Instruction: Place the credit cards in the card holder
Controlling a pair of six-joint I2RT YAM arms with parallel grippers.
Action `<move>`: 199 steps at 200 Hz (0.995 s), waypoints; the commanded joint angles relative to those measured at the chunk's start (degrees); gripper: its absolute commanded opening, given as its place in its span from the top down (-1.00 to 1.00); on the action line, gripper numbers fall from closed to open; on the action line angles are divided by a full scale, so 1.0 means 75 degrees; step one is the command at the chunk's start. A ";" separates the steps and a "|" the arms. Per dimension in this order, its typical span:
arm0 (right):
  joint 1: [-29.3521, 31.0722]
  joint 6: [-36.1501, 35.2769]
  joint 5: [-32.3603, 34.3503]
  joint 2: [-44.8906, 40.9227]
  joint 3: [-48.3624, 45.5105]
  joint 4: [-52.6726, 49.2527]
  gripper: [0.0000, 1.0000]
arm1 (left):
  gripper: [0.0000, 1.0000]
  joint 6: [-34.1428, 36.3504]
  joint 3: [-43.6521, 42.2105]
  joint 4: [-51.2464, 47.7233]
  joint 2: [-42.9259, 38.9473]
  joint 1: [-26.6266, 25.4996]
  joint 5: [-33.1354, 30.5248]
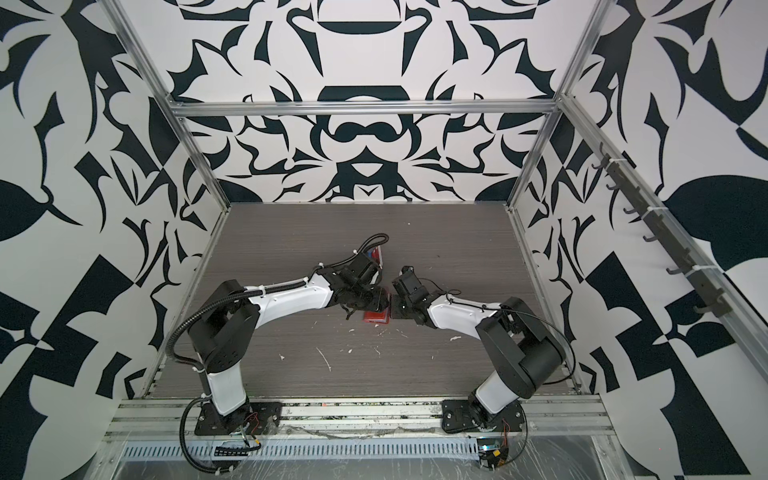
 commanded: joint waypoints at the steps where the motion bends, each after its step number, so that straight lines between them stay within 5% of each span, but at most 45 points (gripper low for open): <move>1: -0.0041 0.0102 0.0003 -0.0234 -0.0066 0.0113 1.00 | -0.06 -0.0183 -0.0145 0.0234 0.0169 0.0012 0.0184; 89: -0.0069 0.0089 -0.0300 -0.0385 -0.0165 0.0384 1.00 | 0.47 -0.0512 -0.0507 0.0474 0.0240 0.0231 0.0163; 199: -0.0065 0.0298 -0.1806 -0.0043 -0.0283 0.1846 1.00 | 0.63 -0.0718 -0.0595 0.0262 0.0446 0.0236 -0.0347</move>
